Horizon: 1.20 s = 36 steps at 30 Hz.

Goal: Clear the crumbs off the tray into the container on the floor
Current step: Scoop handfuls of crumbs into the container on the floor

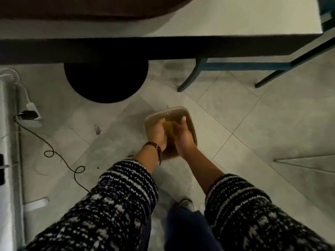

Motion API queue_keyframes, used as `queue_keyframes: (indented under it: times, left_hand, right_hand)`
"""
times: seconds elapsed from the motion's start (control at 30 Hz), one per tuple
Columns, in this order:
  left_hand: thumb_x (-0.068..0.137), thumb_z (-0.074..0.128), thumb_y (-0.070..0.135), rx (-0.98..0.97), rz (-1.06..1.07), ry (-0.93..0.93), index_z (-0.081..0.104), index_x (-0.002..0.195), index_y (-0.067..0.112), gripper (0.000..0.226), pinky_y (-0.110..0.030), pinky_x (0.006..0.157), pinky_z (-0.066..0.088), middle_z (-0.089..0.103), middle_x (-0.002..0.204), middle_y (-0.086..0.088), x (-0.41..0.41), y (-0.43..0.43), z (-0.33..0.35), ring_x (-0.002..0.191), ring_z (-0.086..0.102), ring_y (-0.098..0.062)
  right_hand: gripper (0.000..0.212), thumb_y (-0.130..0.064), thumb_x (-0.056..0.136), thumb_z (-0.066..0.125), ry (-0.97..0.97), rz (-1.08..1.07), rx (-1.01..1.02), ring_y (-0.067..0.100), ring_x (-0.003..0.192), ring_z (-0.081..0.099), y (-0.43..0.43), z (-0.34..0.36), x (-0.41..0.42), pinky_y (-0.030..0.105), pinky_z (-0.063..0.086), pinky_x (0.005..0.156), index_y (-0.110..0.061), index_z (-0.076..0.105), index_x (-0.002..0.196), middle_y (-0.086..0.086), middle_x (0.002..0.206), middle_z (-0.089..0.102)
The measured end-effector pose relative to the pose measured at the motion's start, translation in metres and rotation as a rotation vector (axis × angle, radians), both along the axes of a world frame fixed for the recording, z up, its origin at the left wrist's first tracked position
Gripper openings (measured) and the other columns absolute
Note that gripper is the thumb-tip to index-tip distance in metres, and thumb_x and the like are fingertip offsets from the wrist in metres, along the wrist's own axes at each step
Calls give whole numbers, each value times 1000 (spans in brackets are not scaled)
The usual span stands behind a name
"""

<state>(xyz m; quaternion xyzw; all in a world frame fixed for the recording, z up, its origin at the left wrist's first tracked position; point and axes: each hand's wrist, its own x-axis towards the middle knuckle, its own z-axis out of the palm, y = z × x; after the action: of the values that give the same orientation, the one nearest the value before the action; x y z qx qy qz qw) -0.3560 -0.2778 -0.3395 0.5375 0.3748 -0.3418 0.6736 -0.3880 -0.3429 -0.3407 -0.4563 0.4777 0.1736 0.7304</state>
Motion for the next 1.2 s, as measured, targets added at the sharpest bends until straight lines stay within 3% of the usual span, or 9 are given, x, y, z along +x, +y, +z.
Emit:
queue_keyframes:
  times: [0.13, 0.27, 0.4, 0.57, 0.73, 0.83, 0.93, 1.0, 1.2]
  left_hand:
    - [89, 36, 59, -8, 116, 5, 59, 115, 30, 45, -45, 111, 29, 58, 128, 1, -5, -8, -58, 118, 51, -31]
    - [93, 37, 44, -70, 165, -20, 51, 127, 3, 55, -42, 107, 38, 58, 126, -18, 14, 0, -11, 116, 55, -28]
    - [92, 32, 56, -66, -162, -128, 38, 140, 26, 57, -24, 114, 16, 37, 146, 4, 4, -19, -19, 135, 33, -14]
    - [101, 25, 34, -44, -138, -41, 24, 144, 4, 52, 2, 89, 33, 28, 152, -12, -20, -13, -33, 140, 30, -23]
    - [94, 25, 56, -141, 71, -8, 39, 138, 13, 63, -44, 114, 27, 42, 144, -11, 5, -15, -7, 132, 41, -26]
    - [94, 31, 49, -131, -19, -127, 39, 140, 16, 57, -35, 109, 29, 42, 145, -2, 7, -15, 9, 131, 39, -17]
    - [92, 40, 49, -48, -351, -114, 52, 119, 27, 37, -32, 96, 38, 54, 121, 1, -12, -12, 24, 112, 50, -16]
    - [93, 38, 51, -75, -314, -8, 54, 103, 27, 30, -25, 82, 47, 61, 109, -1, -23, -7, 36, 100, 56, -14]
    - [93, 42, 41, -218, 5, 142, 53, 121, 12, 42, -38, 96, 45, 55, 124, -7, -15, 18, 147, 119, 51, -28]
  right_hand:
    - [62, -44, 100, 23, -75, 257, -105, 32, 139, 31, 8, 12, 7, 39, 22, 116, 2, 34, 141, 20, 147, 36]
    - [56, -43, 100, 23, -93, 272, -95, 22, 132, 43, 4, -1, 5, 32, 29, 113, -7, 42, 138, 10, 141, 48]
    - [72, -57, 96, 11, -106, 180, -18, 21, 142, 26, 0, -4, 12, 30, 22, 113, -8, 22, 147, 3, 150, 30]
    - [78, -65, 90, 12, -180, 10, 52, 20, 140, 29, -6, 0, 20, 30, 25, 107, -14, 28, 146, 6, 154, 28]
    - [76, -68, 87, 23, -107, 217, -67, 20, 135, 36, 5, -11, -2, 41, 23, 117, -18, 36, 143, 7, 149, 38]
    - [98, -86, 70, 22, -24, 150, -35, 24, 137, 35, -4, -16, -13, 39, 26, 114, -23, 30, 146, 6, 150, 36]
    - [90, -80, 76, 28, -103, -129, 96, 25, 134, 39, -2, 24, -6, 47, 25, 115, -20, 35, 144, 6, 145, 43]
    - [84, -74, 81, 31, -185, -213, 125, 23, 131, 42, 4, 53, -4, 43, 27, 115, -17, 38, 142, 5, 140, 46]
    - [73, -66, 83, 36, -188, 229, -247, 18, 138, 33, 34, 168, -26, 36, 24, 116, -26, 36, 143, 2, 151, 34]
